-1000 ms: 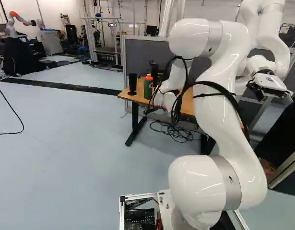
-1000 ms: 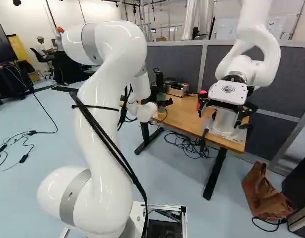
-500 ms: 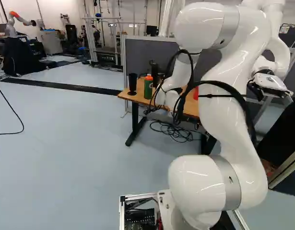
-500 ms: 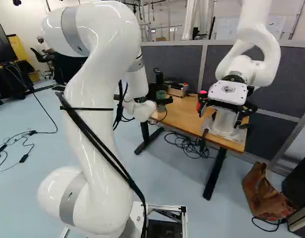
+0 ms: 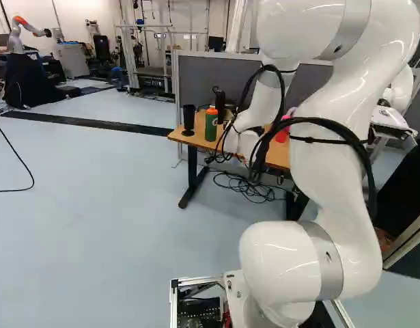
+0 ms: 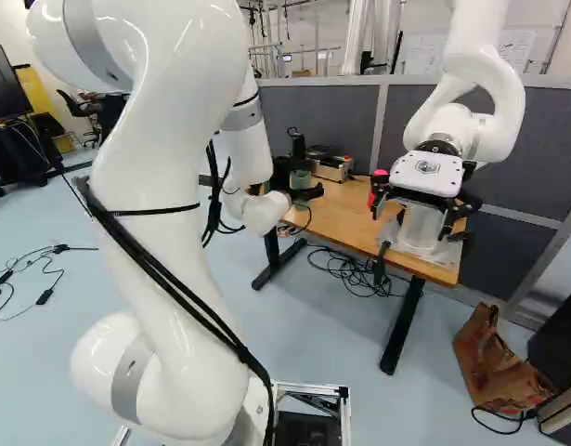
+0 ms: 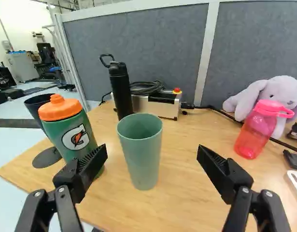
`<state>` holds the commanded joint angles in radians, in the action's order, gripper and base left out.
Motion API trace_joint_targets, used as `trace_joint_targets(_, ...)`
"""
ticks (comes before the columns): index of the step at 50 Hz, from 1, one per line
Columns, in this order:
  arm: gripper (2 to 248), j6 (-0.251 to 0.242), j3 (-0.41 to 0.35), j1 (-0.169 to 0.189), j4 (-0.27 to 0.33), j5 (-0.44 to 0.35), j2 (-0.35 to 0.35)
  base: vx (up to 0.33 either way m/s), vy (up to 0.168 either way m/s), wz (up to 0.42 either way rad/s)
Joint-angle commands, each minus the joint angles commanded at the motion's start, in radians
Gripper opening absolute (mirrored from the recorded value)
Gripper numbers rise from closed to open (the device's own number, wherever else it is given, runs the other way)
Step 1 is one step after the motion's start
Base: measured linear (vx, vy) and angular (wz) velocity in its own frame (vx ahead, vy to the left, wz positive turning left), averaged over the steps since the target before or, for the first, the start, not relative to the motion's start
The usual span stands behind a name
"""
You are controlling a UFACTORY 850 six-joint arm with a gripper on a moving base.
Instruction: Place the green cup on the table
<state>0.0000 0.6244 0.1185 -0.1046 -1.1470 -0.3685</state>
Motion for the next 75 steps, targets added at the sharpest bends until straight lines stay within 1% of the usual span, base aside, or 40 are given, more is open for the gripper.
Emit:
trace_joint_targets(19, 247, 0.0, -0.097, 0.007, 0.0, 0.0, 0.079, 0.0, 0.0, 0.0)
trace_joint_targets(37, 247, 0.0, -0.112, 0.006, 0.001, 0.003, 0.093, 0.0, 0.0, 0.0)
trace_joint_targets(49, 247, 0.0, -0.129, 0.001, 0.005, 0.014, 0.115, 0.0, 0.0, 0.0)
trace_joint_targets(62, 247, 0.0, -0.161, -0.009, 0.013, 0.035, 0.158, 0.0, 0.0, 0.0)
trace_joint_targets(75, 247, 0.0, -0.209, -0.022, 0.025, 0.065, 0.219, 0.0, 0.0, 0.0)
